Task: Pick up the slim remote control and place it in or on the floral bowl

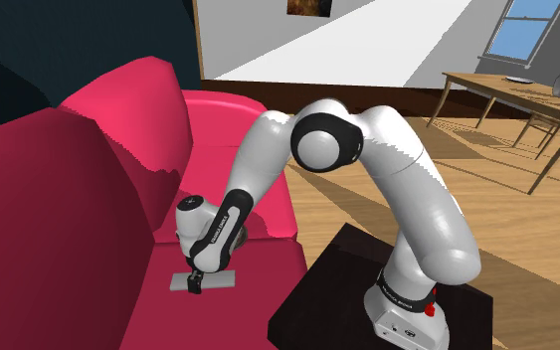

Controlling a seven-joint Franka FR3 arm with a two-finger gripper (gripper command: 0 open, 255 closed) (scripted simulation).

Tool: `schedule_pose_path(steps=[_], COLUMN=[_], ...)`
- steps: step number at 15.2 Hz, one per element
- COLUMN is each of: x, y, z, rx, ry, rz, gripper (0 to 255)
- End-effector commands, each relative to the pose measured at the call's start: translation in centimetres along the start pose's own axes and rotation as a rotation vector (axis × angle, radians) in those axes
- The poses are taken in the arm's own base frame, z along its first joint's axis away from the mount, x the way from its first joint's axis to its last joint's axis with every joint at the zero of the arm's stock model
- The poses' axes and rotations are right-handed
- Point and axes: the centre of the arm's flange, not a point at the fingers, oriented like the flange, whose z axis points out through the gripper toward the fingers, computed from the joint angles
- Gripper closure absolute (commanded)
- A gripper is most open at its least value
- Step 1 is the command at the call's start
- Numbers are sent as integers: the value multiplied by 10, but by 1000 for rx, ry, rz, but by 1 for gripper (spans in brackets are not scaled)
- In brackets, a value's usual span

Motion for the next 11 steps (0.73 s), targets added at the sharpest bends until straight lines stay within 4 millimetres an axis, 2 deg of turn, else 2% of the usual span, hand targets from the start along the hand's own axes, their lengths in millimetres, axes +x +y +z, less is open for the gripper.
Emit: schedule_pose_path(steps=[1, 5, 6, 11], x=[0, 0, 0, 0], y=[0, 0, 0, 0], z=[1, 1, 1, 1], rx=[0, 0, 0, 0], ry=[0, 0, 0, 0], rz=[0, 0, 0, 0], gripper=[0, 0, 255, 255])
